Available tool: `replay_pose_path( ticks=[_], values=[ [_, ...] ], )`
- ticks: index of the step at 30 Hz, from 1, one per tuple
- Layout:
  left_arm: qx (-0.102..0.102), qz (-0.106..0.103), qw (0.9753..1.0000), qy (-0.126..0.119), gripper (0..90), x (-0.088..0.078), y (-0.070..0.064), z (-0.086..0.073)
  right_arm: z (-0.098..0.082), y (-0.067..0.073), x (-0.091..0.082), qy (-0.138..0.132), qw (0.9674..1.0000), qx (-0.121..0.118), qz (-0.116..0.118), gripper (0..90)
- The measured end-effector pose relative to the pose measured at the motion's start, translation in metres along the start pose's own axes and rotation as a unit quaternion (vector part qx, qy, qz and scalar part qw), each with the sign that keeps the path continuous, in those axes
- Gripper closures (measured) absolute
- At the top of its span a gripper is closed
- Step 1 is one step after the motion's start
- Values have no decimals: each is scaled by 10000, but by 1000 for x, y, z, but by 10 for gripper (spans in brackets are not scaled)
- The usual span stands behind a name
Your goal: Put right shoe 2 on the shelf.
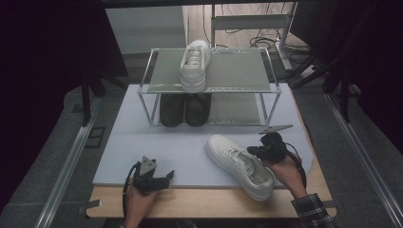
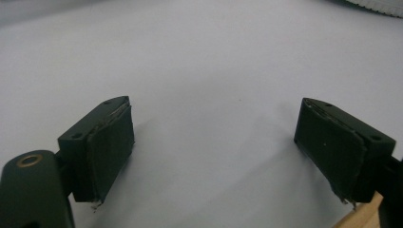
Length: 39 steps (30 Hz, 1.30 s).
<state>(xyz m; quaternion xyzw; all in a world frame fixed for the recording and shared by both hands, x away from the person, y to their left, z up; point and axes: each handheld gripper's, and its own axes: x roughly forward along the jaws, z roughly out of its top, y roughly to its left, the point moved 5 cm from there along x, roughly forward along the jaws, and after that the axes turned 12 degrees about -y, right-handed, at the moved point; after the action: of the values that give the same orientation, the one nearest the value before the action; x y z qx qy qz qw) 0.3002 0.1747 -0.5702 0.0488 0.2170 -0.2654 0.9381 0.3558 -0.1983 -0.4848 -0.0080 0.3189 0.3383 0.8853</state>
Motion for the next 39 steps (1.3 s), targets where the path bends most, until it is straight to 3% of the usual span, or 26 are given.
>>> replay_pose_path(
  ticks=[12,23,30,35,39],
  values=[
    [0,-1,10000,2,127,0,0,0,-9,-7,-36,-165,9998,27,-77,803],
    [-11,6,10000,-10,128,0,0,0,-13,5,-60,-275,9996,-24,37,734],
    [-13,7,10000,-13,128,0,0,0,-14,14,-55,-179,9995,-130,223,662],
    [-10,7,10000,-10,128,0,0,0,-16,16,-45,-41,9994,-272,215,634],
    [5,1,10000,4,128,0,0,0,-14,14,-39,39,9994,-244,244,631]
  ],
)
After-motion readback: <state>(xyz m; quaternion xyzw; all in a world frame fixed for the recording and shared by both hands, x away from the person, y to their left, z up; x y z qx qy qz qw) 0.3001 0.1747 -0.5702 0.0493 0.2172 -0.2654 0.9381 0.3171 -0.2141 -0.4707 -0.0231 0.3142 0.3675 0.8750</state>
